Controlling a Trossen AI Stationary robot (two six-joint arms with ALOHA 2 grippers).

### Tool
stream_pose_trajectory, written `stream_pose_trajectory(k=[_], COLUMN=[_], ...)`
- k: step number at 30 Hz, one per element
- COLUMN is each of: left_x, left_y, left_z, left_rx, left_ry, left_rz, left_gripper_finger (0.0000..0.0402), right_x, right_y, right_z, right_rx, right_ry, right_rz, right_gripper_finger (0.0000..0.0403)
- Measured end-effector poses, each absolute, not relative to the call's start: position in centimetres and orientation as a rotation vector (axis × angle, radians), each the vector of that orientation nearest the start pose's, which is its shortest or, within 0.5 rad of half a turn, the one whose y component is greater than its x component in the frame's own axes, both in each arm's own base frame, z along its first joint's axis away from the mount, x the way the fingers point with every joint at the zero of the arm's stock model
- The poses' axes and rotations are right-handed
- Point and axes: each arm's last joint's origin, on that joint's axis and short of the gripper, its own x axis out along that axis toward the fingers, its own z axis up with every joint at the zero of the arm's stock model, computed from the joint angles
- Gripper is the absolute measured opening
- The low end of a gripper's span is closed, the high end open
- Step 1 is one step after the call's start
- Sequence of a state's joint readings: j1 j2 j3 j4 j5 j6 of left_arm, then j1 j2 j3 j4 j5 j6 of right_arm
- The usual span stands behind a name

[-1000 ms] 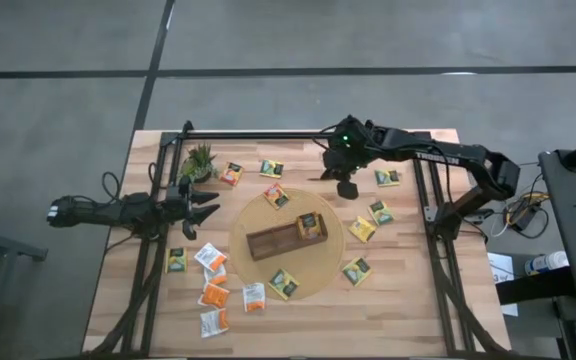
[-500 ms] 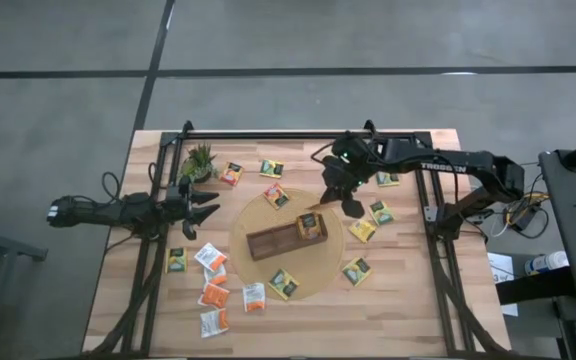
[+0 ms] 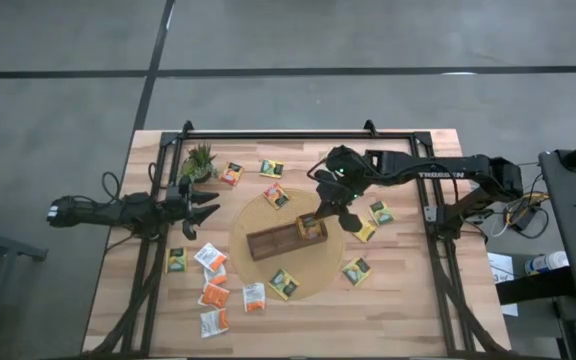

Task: Pick & Place Tea
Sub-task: Put the orange tea bag into the right section of the wooden organizer

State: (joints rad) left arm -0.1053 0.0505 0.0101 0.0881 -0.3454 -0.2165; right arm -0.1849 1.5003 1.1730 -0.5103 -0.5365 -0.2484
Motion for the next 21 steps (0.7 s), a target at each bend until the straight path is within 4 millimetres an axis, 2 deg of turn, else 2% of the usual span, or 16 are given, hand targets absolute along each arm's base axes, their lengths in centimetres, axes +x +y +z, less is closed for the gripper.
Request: stream_pose_trajectory(k=[21], left_x=[9.9], left_y=[-0.1], left_z=[17.2], left_rx=[-0.226], left_ry=[-0.073], left_rz=[0.234], left_gripper_finger=[0.0168], right_x=[33.8], right_y=[-4.5], right_z=[24.2], right_rx=[0.136], right_ry=[0.762], right_rz=[0.460], right_gripper_finger=[0.0008])
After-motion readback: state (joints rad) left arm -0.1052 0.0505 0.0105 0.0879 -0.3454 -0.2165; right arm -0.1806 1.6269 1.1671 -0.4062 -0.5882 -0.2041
